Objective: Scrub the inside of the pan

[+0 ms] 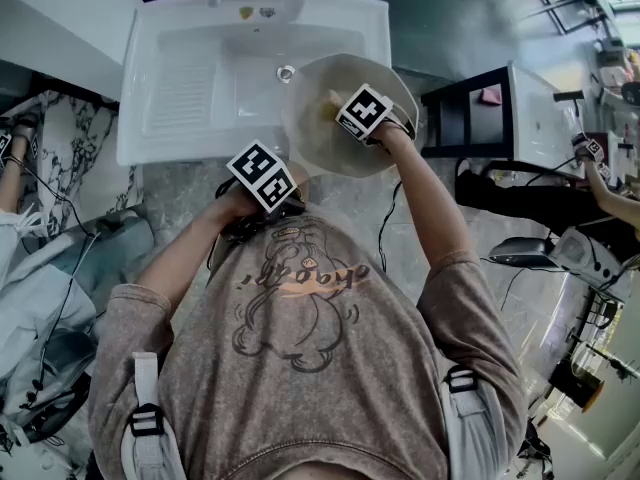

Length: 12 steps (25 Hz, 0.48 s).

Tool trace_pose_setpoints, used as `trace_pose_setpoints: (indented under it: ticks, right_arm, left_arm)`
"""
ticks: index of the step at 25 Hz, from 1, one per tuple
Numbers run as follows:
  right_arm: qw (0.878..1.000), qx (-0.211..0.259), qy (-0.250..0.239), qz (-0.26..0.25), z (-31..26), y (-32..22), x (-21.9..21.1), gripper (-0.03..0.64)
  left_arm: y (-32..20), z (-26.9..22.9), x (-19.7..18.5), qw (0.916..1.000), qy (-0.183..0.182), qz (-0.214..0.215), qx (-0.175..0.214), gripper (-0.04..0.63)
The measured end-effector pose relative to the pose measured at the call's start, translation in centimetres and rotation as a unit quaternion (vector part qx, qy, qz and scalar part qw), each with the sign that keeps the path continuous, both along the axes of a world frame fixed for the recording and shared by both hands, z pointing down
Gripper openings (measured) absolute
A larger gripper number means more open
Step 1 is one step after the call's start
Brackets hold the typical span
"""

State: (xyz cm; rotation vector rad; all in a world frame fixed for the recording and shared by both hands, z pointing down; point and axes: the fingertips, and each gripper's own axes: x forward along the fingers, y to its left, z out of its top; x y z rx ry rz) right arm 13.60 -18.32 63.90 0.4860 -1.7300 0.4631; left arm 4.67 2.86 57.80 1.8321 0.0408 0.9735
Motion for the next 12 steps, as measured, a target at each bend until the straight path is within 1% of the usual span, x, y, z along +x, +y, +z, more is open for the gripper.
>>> trace_pose_setpoints:
  ticks: [7, 12]
  right_arm:
    - [1.0, -0.013, 0.011, -0.002, -0.7, 1.4, 1.7, 0.137]
    - [1.0, 0.003, 0.009, 0.004, -0.9, 1.8, 2.1, 0.137]
  left_arm:
    - [0.2, -0.3, 0.2, 1.0, 0.001, 0.001, 0.0, 0.072]
    - [0.1, -0.3, 0.1, 1.0, -0.002, 0.003, 0.004, 0.072]
